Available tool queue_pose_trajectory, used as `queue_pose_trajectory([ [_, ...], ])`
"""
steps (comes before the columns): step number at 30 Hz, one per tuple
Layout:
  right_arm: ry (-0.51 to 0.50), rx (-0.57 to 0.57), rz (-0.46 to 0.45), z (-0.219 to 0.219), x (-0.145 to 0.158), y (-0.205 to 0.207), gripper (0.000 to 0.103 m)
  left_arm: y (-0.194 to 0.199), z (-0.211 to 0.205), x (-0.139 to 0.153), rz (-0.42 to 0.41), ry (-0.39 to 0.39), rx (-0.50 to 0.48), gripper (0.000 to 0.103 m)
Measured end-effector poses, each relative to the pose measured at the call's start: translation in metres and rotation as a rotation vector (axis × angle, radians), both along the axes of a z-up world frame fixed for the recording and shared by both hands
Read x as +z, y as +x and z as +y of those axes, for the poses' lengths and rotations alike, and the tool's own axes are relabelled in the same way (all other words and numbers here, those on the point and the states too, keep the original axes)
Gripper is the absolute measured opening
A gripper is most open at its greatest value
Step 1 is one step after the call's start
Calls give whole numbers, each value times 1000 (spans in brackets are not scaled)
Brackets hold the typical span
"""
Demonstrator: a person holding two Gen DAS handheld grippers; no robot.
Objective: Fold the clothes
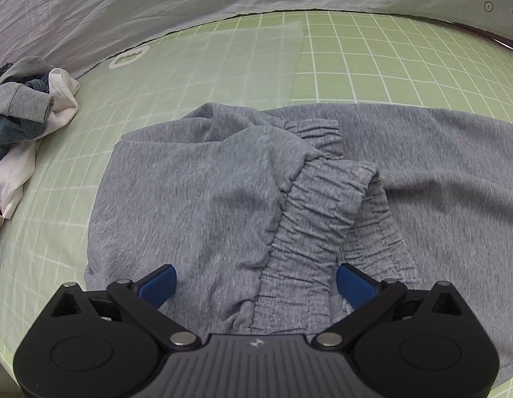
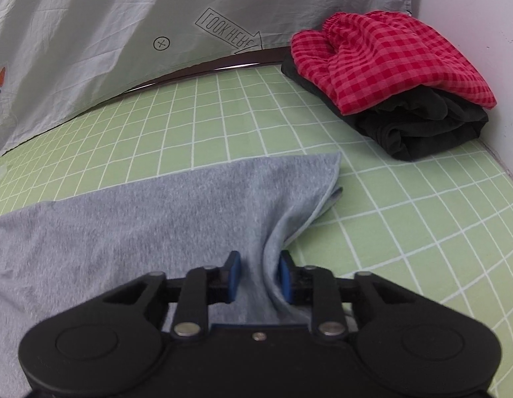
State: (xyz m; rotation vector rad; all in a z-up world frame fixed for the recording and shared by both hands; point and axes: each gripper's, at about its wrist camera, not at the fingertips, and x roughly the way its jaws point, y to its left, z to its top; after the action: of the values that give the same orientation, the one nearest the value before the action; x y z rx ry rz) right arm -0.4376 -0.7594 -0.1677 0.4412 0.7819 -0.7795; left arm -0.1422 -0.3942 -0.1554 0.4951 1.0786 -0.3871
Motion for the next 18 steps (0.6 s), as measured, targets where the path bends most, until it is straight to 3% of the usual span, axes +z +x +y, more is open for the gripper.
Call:
queue_pose_trajectory([
  [4, -27, -16, 53, 11, 8, 15, 12, 5, 2, 0, 29, -6, -6, 102],
  [9, -86, -31, 33, 27, 43, 32, 12, 10, 3, 6, 63, -13, -50, 100],
  [12, -116, 2, -22, 51, 77, 50, 12, 14, 10, 17, 78, -75, -58, 99],
  [18, -90, 111, -50, 122, 82, 105, 12, 20, 27, 50, 75, -208, -116, 99],
])
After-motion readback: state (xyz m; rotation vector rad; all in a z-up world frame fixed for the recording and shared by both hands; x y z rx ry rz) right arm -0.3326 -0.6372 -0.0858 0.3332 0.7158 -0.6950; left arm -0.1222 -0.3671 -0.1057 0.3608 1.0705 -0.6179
